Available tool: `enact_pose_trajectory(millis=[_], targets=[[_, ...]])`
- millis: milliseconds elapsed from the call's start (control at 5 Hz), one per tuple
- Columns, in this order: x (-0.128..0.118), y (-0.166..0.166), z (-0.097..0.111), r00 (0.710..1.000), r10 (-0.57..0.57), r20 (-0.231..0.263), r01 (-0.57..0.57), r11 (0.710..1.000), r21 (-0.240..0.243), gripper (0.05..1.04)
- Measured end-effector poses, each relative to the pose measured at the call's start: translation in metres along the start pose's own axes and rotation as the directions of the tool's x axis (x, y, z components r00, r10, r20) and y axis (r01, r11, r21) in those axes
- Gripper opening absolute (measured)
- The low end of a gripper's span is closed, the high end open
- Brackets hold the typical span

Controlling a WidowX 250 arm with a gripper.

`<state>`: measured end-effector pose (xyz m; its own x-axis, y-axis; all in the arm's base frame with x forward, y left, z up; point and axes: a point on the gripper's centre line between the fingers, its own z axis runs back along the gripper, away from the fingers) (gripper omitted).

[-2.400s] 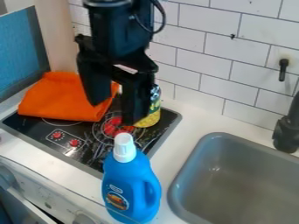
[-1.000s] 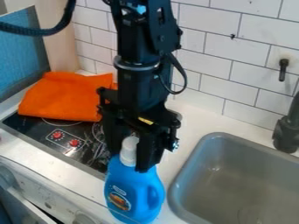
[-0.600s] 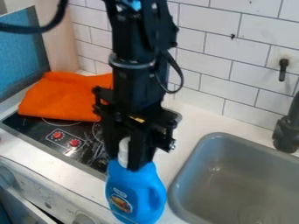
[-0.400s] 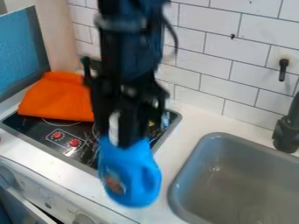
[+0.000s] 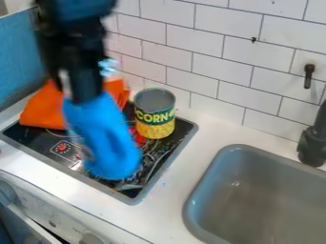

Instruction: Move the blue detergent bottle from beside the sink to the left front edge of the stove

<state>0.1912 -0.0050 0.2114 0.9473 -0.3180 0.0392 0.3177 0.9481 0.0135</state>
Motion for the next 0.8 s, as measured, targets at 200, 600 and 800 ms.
enact_pose_trajectory(millis=[200,600,800], targets=[[-0.035,0.042,0.0,0.998,0.059,0.018,-0.059,0.998,0.009,0.491],[-0.057,0.089,-0.001,0.994,0.101,0.039,-0.103,0.993,0.051,0.491],[-0.048,0.099,-0.007,0.995,0.093,0.023,-0.094,0.994,0.058,0.491]])
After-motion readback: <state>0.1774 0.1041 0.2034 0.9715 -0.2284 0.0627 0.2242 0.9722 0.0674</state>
